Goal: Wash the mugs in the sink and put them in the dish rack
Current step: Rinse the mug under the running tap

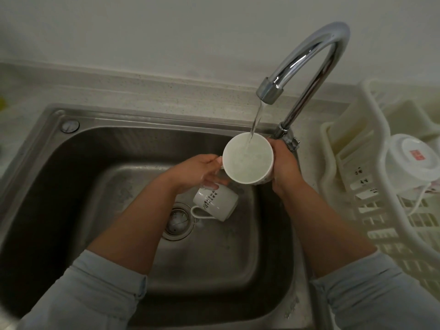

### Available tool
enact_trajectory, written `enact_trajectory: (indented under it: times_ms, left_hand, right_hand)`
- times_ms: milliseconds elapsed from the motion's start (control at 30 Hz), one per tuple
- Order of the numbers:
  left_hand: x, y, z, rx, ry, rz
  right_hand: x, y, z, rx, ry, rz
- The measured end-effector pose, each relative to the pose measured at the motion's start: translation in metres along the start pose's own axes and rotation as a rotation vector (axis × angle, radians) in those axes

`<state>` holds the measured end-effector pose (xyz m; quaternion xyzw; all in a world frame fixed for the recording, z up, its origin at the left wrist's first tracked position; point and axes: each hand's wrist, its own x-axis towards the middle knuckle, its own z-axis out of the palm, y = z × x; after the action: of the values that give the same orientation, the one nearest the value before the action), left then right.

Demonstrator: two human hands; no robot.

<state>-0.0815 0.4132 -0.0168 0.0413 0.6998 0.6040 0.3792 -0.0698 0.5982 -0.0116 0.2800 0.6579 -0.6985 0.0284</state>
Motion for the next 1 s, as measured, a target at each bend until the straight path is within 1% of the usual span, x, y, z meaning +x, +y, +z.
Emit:
enact_trajectory:
  times_ms: [133,233,367,433,533,633,733,800,900,1000]
  left_hand:
    - [-0.005,0.004,-0.005,-0.093,-0.089,-0.054]
    - [-0.006,0.001,-0.007,-0.153,-0.032,-0.004]
    - [-0.010,-0.002,-0.006,-0.105,0.081,0.068]
    - [-0.011,-0.003,-0.004,-0.079,0.126,0.099]
    - [-0.013,-0.003,-0.003,-0.001,0.230,0.126]
    - [-0.014,-0.001,-0.002,0.117,0.350,0.163]
    - [-0.015,-0.002,0.000,0.327,0.430,0.201]
    - [-0.015,-0.007,0.000,0.465,0.465,0.285]
    - [-0.013,-0.020,-0.002,0.556,0.501,0.375]
    - [-0.013,-0.032,-0.005,0.655,0.538,0.415]
  right_hand:
    - [0.003,0.001,0.003,0.126,-0.054,-0.053]
    - [0.006,0.005,0.008,0.208,-0.090,-0.007]
    - [0.006,0.003,0.014,0.296,-0.194,0.085]
    - [0.007,0.000,0.016,0.339,-0.252,0.103]
    - [0.008,-0.003,0.018,0.376,-0.327,0.111]
    - [0.011,-0.003,0.021,0.420,-0.319,0.206]
    - [0.011,-0.004,0.023,0.509,-0.311,0.327]
    - [0.009,-0.005,0.024,0.566,-0.336,0.389]
    - [0.006,-0.007,0.028,0.532,-0.350,0.434]
    - [0.008,-0.002,0.033,0.434,-0.312,0.446]
